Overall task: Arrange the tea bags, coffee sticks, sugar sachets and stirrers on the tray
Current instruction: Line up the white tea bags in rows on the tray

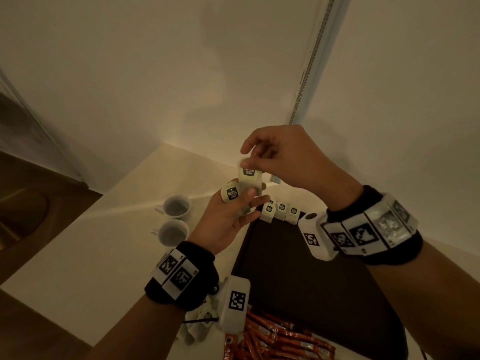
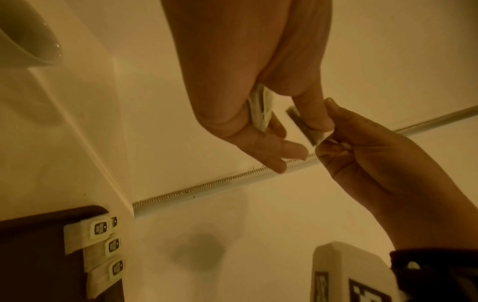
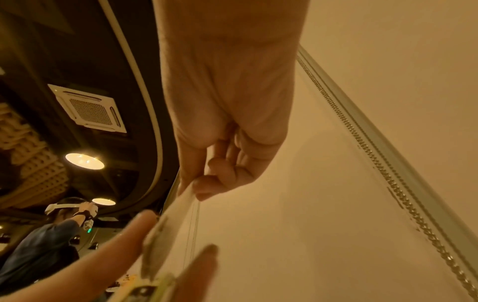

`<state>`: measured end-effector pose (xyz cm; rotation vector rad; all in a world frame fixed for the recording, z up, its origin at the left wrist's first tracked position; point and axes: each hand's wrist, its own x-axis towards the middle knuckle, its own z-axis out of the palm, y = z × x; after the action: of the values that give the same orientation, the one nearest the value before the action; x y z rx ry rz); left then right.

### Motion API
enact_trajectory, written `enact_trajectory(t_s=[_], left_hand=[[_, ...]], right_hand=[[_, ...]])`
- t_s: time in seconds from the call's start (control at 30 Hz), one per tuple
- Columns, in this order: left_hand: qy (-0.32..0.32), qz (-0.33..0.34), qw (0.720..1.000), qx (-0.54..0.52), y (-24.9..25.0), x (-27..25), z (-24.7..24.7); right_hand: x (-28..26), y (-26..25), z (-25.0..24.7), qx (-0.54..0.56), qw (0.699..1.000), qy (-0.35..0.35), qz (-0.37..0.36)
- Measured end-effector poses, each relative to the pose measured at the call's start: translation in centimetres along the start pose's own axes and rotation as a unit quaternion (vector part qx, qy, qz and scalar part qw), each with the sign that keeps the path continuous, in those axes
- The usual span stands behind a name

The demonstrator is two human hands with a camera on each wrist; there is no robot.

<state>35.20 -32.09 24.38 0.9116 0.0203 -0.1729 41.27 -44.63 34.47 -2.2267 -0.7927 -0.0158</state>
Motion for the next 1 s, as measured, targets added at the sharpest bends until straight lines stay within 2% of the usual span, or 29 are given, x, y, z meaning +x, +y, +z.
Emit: enact_trajectory(t_s=[0.13,0.27,0.6,0.87,1.0], left_hand=[[-0.004,-0.005,0.999,-0.043,-0.3,-0.2,0.5],[0.031,0.006,0.994,-0.104,-0.3,-0.1,0.7],[0.052,0.077,0.994,-0.066,-0.2,0.4,0.2],[0.084,0.057,0.994,-0.051,-1.2,1.0,0.2],[0.137,0.032,0.987,-0.073,-1.7,1.4,-1.5]], right_hand=[[0.2,-0.5,0.1,-0.018,1.000,0.014,-0.007],[0.1,-0.4,-0.2,-0.002,1.000,0.016,-0.013],[-0.7,1.4,-0.3,0.133,0.990,0.028,0.034],[-0.8,3.0,-0.4,0.171,0.984,0.011,0.042],[-1.0,7.2,-0.3,0.129,0.986,-0.021,0.107]])
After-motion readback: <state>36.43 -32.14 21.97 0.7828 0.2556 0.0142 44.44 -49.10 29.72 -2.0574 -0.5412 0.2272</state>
